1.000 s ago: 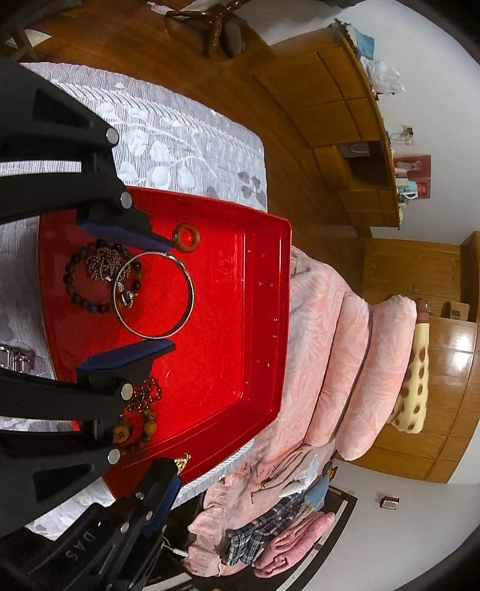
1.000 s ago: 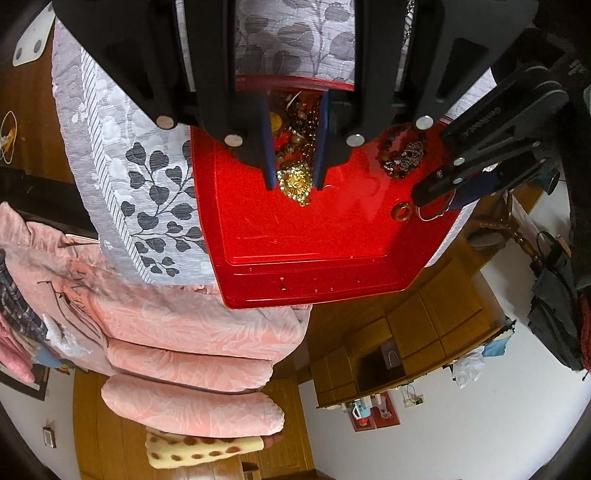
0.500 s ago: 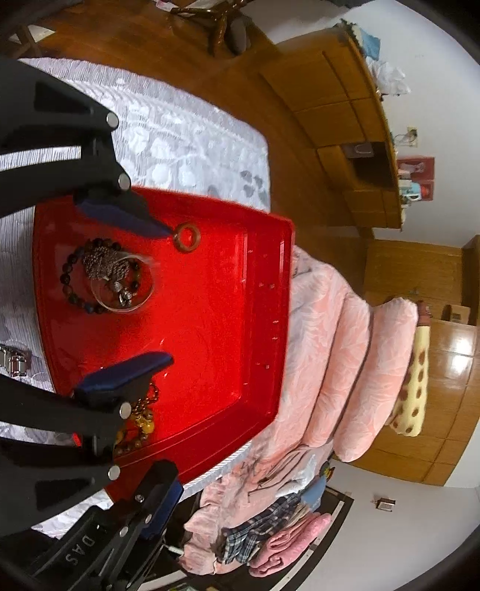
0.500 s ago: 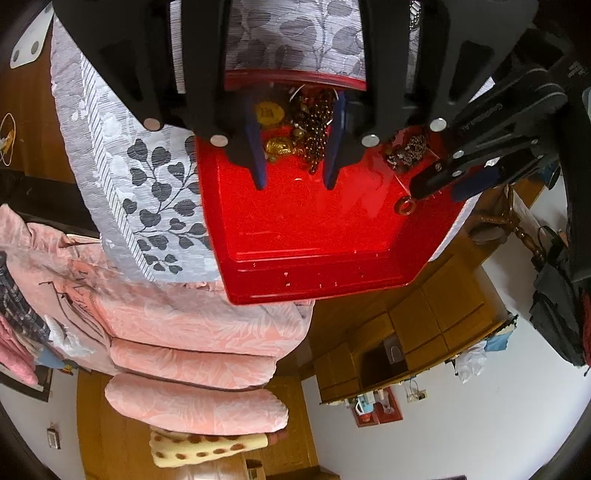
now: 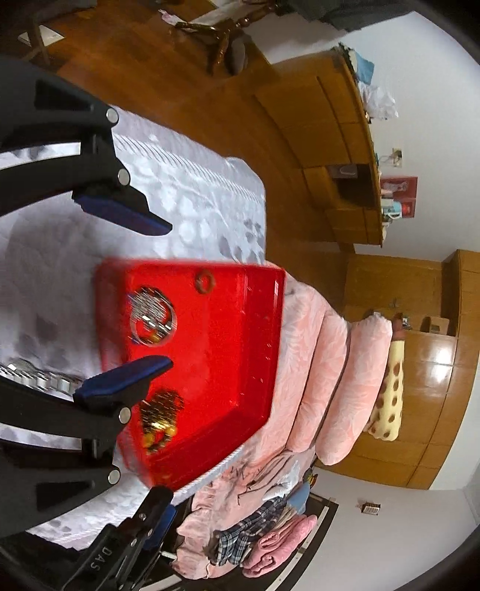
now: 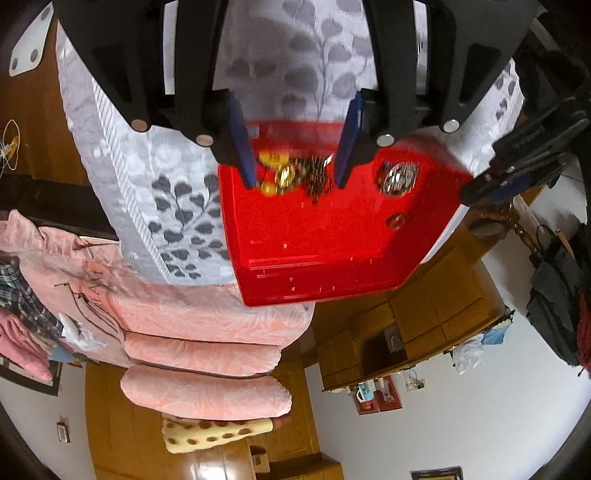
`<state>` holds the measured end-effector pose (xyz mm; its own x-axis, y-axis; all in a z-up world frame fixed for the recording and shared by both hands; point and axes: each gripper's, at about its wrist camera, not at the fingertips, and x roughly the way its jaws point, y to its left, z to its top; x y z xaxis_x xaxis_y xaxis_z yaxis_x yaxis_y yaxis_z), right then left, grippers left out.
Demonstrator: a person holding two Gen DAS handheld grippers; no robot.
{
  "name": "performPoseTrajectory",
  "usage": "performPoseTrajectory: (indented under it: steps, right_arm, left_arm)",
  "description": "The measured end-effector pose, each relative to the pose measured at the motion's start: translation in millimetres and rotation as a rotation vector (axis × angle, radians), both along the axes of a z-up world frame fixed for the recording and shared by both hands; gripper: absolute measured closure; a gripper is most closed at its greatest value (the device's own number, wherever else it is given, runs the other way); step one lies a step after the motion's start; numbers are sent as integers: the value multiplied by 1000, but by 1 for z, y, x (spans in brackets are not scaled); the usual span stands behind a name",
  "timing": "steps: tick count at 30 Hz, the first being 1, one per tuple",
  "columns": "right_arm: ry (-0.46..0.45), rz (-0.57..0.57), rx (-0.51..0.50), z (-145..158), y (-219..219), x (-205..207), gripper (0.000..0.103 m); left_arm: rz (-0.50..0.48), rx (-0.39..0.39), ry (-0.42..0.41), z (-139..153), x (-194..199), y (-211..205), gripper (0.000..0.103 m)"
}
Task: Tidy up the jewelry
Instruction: 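Withdraw both tools from the tin and move over the watch and black bead bracelet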
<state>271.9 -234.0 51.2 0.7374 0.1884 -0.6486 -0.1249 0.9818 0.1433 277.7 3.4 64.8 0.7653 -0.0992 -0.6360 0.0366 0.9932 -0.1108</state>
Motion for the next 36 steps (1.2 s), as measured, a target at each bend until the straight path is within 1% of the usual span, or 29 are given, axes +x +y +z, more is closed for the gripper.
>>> performPoseTrajectory:
  steps: [2, 5, 8, 11, 18, 22, 30, 36]
  right_arm:
    - [5, -1, -6, -6, 0, -14, 59]
    - [24, 1, -11, -16, 0, -31, 59]
    - [49, 5, -15, -27, 3, -47, 59]
    - [61, 51, -19, -34, 11, -65, 59]
    - [90, 185, -31, -44, 40, -115, 59]
    - [105, 241, -27, -49, 53, -141, 59]
    - [122, 307, -15, -55, 70, -169, 59]
    - [138, 350, -11, -60, 77, -176, 59]
  left_arm:
    - [10, -16, 6, -4, -13, 7, 37]
    - [9, -12, 13, -10, -32, 13, 37]
    - [16, -31, 31, -19, -51, 18, 37]
    - [14, -11, 47, -28, -67, 19, 37]
    - [45, -13, 93, -48, -103, 28, 37]
    - [60, 6, 107, -58, -123, 32, 37]
    - [62, 20, 124, -66, -158, 42, 37]
    - [72, 31, 129, -69, -174, 49, 37]
